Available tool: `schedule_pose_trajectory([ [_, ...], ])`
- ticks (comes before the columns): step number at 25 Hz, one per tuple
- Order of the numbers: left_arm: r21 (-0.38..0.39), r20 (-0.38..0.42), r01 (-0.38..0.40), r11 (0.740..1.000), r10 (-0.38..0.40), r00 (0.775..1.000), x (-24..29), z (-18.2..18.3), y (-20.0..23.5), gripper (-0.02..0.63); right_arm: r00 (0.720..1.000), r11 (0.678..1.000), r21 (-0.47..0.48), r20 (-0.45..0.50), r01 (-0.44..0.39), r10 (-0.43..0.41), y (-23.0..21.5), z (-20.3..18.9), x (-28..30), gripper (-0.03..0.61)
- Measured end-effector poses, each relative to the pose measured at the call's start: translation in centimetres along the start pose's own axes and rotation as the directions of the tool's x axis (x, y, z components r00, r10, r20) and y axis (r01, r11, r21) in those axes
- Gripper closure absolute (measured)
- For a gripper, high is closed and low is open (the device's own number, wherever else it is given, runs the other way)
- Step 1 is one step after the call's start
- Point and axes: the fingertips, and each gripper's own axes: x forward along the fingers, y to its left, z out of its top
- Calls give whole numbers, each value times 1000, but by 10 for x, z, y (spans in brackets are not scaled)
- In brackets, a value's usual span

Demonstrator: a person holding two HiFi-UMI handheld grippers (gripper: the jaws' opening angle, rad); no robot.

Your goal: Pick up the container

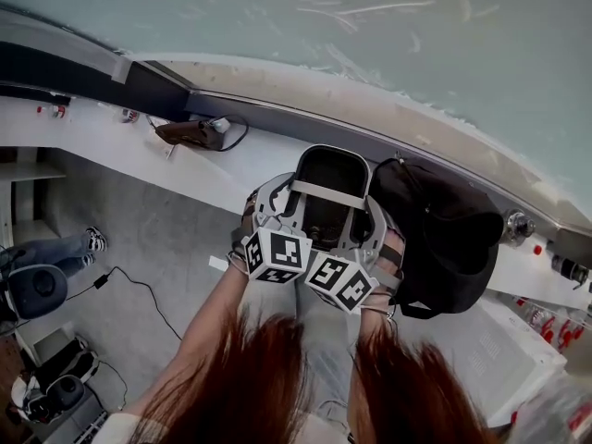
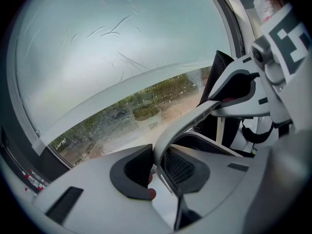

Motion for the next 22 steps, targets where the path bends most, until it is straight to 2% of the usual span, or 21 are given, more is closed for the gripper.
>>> schedule_pose_trajectory([
  [8,11,17,-38,999,37,999,-14,17,14,534,999,999,32,38,-5,4,-13,20,-12,494],
  [22,-24,59,-117,993,118,991,-52,56,36,534,991,998,57,129,20,-27,-46,56,-43,493],
])
